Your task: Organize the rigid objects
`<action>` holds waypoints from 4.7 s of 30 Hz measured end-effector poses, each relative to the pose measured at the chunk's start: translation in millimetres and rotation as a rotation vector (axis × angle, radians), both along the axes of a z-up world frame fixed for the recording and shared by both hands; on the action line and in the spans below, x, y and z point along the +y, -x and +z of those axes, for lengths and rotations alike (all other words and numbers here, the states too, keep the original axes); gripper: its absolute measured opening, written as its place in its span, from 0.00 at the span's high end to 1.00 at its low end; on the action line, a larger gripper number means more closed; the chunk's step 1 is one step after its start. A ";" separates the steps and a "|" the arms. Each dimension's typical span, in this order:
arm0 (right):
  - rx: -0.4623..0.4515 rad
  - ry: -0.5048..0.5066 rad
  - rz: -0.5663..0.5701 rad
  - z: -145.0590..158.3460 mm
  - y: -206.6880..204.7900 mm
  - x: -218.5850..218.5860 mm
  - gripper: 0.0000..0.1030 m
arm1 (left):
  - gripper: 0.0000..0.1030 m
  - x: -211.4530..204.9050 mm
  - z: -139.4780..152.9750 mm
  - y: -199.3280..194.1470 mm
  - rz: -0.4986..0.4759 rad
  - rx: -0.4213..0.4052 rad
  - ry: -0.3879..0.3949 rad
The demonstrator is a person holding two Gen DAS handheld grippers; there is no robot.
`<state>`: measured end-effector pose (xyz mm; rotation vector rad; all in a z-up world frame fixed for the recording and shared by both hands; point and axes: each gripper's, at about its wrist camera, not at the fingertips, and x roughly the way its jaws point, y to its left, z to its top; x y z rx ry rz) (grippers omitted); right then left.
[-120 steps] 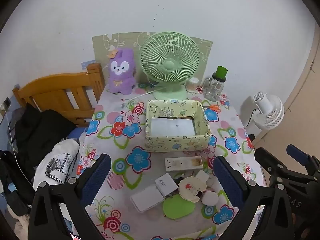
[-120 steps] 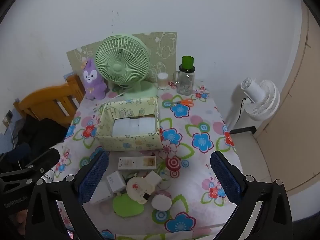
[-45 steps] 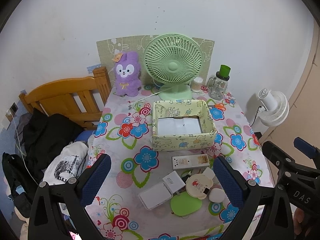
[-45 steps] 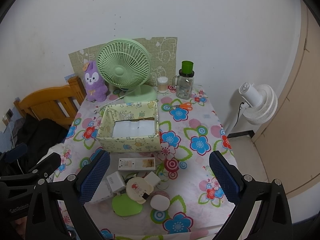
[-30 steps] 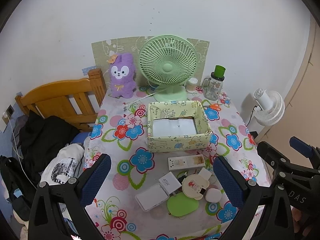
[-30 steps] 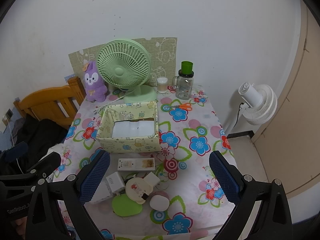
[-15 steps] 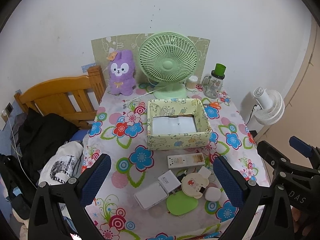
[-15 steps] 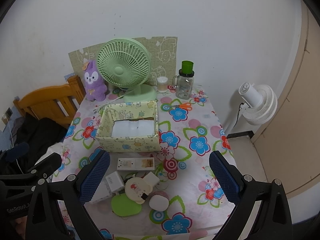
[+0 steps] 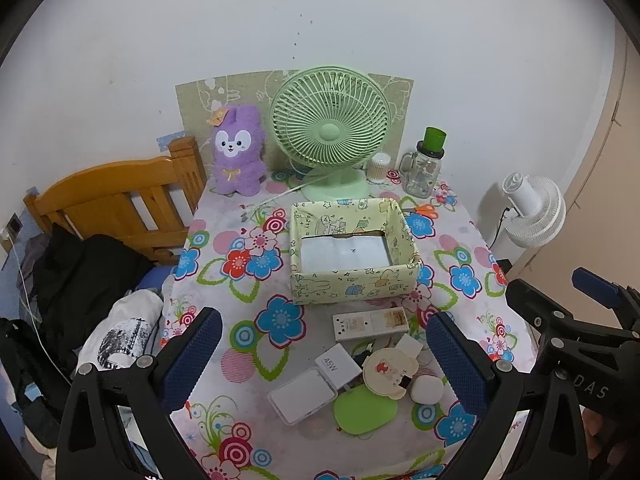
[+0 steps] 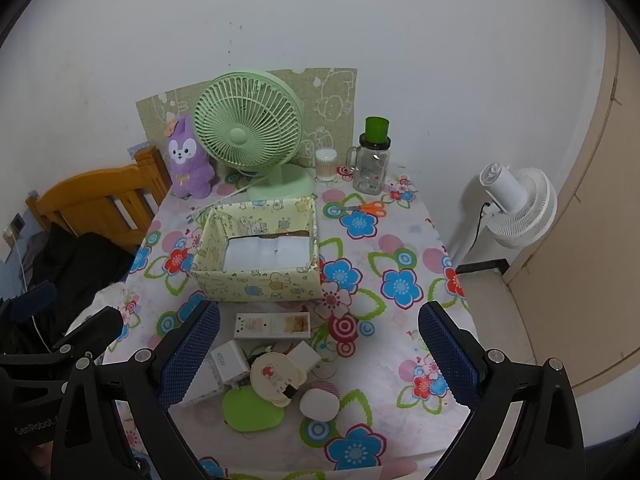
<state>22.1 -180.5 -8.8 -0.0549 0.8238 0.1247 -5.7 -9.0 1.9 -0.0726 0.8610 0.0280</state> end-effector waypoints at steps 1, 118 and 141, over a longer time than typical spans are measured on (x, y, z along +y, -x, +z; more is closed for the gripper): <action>-0.001 0.001 0.002 -1.0 -1.0 0.4 0.02 | 0.00 0.6 -1.0 -1.1 -0.001 0.001 0.003; 0.340 0.164 0.078 -238.1 -40.5 72.7 0.17 | 0.41 36.7 -228.0 -49.7 -0.120 0.394 -0.018; 0.234 0.084 0.020 -169.9 -37.9 61.1 0.17 | 0.41 35.4 -159.3 -57.2 -0.119 0.272 -0.004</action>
